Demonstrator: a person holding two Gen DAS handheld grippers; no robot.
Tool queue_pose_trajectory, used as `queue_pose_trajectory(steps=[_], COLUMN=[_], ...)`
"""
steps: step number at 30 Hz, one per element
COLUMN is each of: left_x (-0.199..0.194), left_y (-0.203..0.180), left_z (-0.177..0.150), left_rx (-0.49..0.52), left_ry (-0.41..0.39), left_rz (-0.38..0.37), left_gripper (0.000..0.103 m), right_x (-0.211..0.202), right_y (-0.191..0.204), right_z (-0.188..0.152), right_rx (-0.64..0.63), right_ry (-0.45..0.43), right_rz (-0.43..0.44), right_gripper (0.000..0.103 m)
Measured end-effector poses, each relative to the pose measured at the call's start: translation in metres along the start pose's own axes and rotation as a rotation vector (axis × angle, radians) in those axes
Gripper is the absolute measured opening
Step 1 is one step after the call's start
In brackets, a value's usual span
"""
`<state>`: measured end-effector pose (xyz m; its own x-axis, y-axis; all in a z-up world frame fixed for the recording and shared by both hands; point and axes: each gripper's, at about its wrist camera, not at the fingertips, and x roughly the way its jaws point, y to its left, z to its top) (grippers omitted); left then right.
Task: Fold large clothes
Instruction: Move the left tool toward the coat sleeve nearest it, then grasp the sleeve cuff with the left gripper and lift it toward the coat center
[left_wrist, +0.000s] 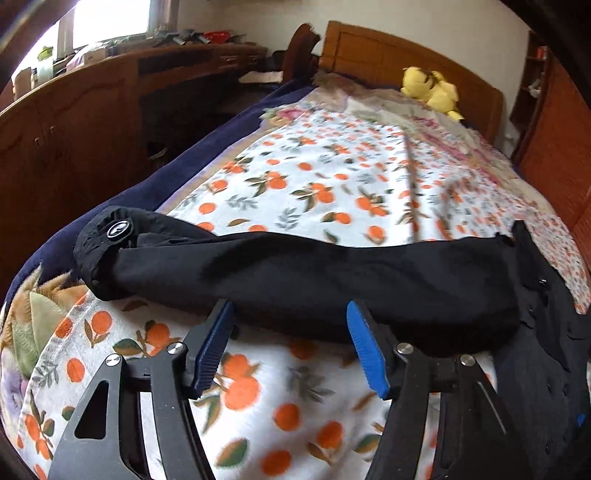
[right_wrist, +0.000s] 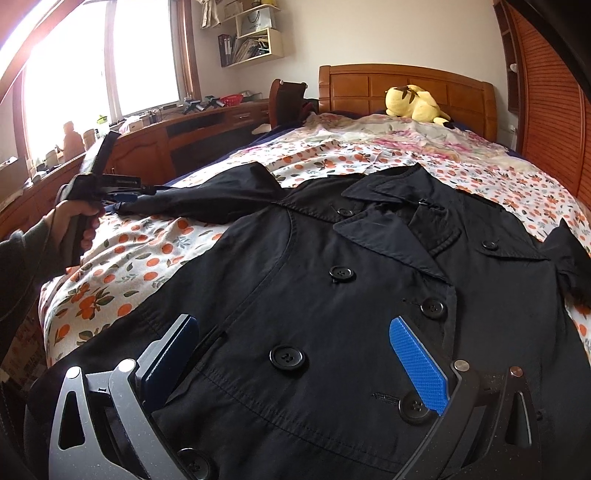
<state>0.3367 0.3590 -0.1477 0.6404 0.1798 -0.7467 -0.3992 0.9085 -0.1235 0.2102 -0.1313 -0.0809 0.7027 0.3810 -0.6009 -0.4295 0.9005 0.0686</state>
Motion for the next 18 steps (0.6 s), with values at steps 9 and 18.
queue_pose_trajectory(steps=[9, 18], left_x=[0.025, 0.034], left_y=[0.042, 0.059], left_z=[-0.002, -0.011], left_rx=[-0.136, -0.248], left_ry=[0.064, 0.113], left_rz=[0.04, -0.019], left_gripper=[0.065, 0.063], right_x=[0.006, 0.012], right_y=[-0.004, -0.007], right_z=[0.0, -0.001], right_rx=[0.015, 0.024], right_ry=[0.006, 0.013], right_rz=[0.016, 0.024], right_gripper=[0.103, 0.103])
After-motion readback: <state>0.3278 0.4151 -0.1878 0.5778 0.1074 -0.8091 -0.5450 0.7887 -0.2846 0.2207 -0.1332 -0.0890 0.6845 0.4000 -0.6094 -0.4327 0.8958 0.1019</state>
